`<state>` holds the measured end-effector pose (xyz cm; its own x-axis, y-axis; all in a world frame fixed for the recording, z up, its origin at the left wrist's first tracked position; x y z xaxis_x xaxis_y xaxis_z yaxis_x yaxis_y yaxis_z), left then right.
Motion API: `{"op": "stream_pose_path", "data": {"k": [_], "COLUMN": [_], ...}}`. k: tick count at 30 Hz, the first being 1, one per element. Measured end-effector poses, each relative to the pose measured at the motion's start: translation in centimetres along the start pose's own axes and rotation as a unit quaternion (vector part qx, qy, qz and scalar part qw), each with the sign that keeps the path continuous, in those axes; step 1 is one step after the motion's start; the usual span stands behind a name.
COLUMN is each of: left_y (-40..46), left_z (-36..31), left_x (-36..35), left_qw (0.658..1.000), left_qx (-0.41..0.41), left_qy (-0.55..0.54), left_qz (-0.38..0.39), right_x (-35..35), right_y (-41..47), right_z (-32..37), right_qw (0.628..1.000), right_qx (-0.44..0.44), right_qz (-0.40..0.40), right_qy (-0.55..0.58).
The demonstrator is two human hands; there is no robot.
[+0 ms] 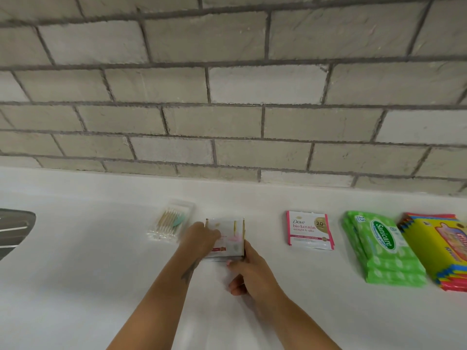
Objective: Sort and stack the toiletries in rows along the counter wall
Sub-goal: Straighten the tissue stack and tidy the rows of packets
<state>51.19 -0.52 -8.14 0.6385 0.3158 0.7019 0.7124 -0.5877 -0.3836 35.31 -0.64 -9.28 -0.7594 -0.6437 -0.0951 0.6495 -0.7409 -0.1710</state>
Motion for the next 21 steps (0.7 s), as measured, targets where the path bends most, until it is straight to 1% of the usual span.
{"op": "stream_pose_path", "data": {"k": [6, 10, 12, 13, 14, 16, 17, 19, 21], "left_y": [-3.5, -5.7, -6.2, -6.4, -6.6, -7.4, -7.8, -8.1, -7.6], "left_z": [0.2, 0.1, 0.2, 0.3, 0.5, 0.1, 0.0, 0.0, 0.3], "left_x": [-1.6, -2.3, -2.4, -2.5, -2.5, -2.5, -2.6, -2.9, -2.9], "left_qw": [0.999, 0.996, 0.994, 0.995, 0.995, 0.988, 0.983, 0.977, 0.976], "left_qx": [-0.032, -0.037, -0.038, -0.039, -0.046, -0.093, -0.116, -0.144, -0.160], "left_qy": [0.013, -0.058, -0.056, -0.027, 0.018, 0.099, 0.125, 0.149, 0.144], "left_qz": [0.027, 0.065, 0.085, 0.090, 0.086, 0.071, 0.065, 0.056, 0.032], "right_x": [1.6, 2.7, 3.5, 4.0, 4.5, 4.7, 4.6, 4.4, 3.9], "right_y": [-2.6, -3.5, -3.8, -3.8, -3.8, -3.8, -3.9, -4.1, -4.1], "right_z": [-0.4, -0.7, -0.5, -0.2, 0.2, 1.0, 1.6, 2.3, 2.7], "right_qw": [1.000, 1.000, 0.999, 0.997, 0.990, 0.958, 0.942, 0.914, 0.872], "right_qx": [0.022, 0.023, 0.020, 0.025, 0.035, 0.064, 0.083, 0.107, 0.125], "right_qz": [0.003, -0.004, -0.025, -0.040, -0.047, -0.045, -0.046, -0.043, -0.032], "right_qy": [0.004, 0.001, -0.029, -0.068, -0.129, -0.275, -0.323, -0.389, -0.473]}}
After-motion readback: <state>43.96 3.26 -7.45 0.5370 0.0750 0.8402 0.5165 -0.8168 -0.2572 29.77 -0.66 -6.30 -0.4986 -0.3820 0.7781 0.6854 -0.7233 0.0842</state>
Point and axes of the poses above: each hand's wrist, its own y-axis towards the middle knuckle, its own x-axis out of the back of the hand, z = x × y, the point moved 10 cm from there along y, towards the middle knuckle, and after that the axes turned 9 degrees about x, right-handed, at the moved point
